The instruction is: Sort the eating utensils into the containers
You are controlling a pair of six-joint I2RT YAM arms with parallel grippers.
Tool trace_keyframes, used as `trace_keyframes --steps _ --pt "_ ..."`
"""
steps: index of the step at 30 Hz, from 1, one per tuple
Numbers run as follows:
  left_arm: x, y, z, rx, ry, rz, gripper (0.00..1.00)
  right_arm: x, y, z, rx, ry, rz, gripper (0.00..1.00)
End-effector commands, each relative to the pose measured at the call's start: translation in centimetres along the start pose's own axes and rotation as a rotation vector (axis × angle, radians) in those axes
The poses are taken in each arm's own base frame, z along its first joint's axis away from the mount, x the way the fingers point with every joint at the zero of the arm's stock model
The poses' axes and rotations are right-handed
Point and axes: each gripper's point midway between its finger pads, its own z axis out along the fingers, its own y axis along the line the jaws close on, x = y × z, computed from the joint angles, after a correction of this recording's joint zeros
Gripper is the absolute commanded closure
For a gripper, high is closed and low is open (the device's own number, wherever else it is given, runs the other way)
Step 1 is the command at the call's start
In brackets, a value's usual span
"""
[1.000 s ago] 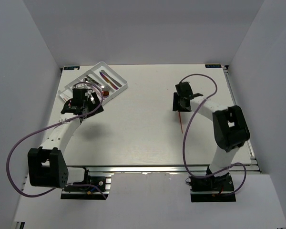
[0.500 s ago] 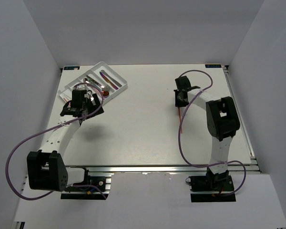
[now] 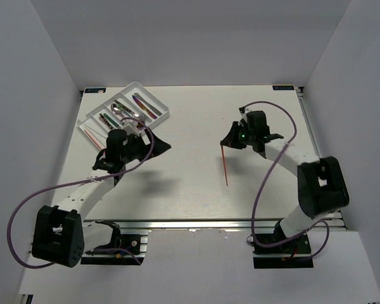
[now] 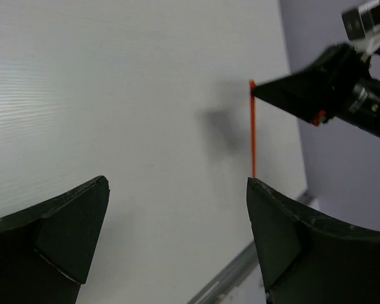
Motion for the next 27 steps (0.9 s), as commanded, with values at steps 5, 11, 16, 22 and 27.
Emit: trace_keyframes --steps 5,11,16,22,27 --pt "3.7 -13.8 1.5 0.463 0.030 0.135 0.02 -4.0 12.6 -9.4 -0.635 -0.293 0.082 1.00" --pt "7.7 -17.9 3.1 0.527 0.113 0.285 0.02 -2.7 16.4 -14.6 -0.857 -0.370 0.018 1.00" --pt "8.5 -19.1 3.8 0.558 0.130 0.307 0.07 -2.5 17.2 -16.0 -0.875 -0.392 0.002 1.00" --pt "8.8 -20.8 3.6 0.634 0.157 0.287 0.58 -2.3 17.5 -16.0 -0.890 -0.394 0.015 1.00" --pt "8.2 -22.8 2.0 0.739 0.136 0.276 0.70 -2.5 17.1 -15.3 -0.867 -0.397 0.035 1.00"
